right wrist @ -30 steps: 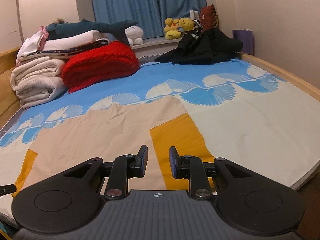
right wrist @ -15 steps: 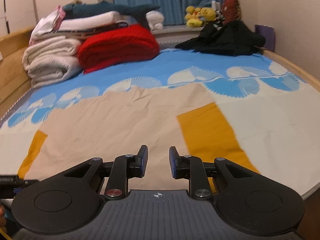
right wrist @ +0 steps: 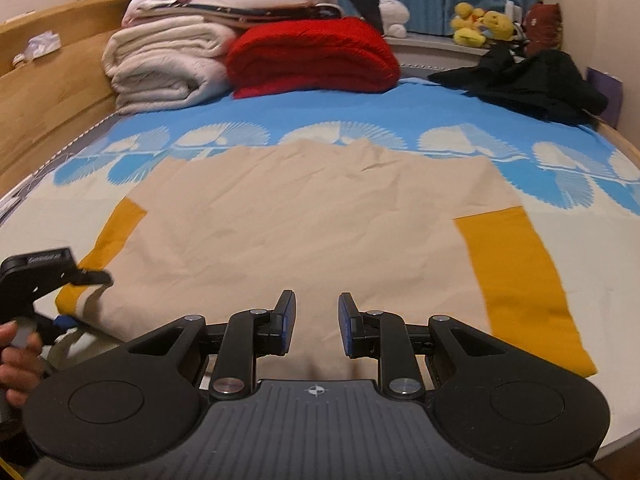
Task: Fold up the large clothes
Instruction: 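Lift the yellow side edge with the left gripper and fold it inward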
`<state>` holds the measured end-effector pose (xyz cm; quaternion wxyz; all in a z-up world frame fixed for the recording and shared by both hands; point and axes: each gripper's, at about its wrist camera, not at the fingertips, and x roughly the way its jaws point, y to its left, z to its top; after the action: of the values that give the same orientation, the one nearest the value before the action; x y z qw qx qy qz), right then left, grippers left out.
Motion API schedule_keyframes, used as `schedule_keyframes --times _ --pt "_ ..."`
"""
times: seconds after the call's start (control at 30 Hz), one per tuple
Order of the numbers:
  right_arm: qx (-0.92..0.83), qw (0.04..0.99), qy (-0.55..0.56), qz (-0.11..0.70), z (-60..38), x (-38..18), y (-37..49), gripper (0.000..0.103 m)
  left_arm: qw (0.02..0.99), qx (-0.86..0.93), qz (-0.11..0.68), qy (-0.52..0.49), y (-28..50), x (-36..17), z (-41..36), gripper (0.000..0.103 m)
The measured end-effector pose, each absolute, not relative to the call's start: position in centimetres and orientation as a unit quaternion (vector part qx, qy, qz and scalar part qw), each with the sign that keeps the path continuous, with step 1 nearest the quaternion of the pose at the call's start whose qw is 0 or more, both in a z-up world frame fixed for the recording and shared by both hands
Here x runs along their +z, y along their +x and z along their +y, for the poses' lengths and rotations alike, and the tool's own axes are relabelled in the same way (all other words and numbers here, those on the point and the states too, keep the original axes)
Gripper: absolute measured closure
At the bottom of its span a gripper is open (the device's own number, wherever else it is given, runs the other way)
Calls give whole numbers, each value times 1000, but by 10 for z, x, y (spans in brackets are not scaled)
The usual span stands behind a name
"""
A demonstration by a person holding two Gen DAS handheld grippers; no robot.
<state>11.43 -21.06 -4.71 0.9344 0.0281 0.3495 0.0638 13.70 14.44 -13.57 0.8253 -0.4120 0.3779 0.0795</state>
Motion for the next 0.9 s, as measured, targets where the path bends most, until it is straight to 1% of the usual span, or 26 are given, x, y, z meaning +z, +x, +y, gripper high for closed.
schedule_keyframes --times 0.03,0.1,0.17,0.23,0.27,0.47,0.7,0.8,0.9 --pt "66 933 27 352 -208 -48 115 79 828 82 373 -410 138 -136 142 27" --pt "68 932 26 355 -204 -49 117 79 834 92 367 -403 140 -137 139 39" --pt "69 931 24 359 -199 -51 118 79 835 94 365 -401 141 -139 140 64" --pt "71 930 21 361 -195 -52 120 79 839 87 358 -399 142 -133 140 80" --pt "72 929 20 362 -193 -52 121 79 845 83 355 -391 143 -128 139 84" --pt "75 928 23 363 -179 -53 133 79 871 74 336 -349 134 -92 142 91" --pt "104 922 63 369 -152 -55 151 79 912 124 291 -262 100 -42 155 92" --pt "140 904 93 394 -139 -63 162 79 922 143 280 -228 84 -27 152 93" --pt "159 873 92 452 -121 -84 177 79 932 130 272 -202 74 -18 141 92"
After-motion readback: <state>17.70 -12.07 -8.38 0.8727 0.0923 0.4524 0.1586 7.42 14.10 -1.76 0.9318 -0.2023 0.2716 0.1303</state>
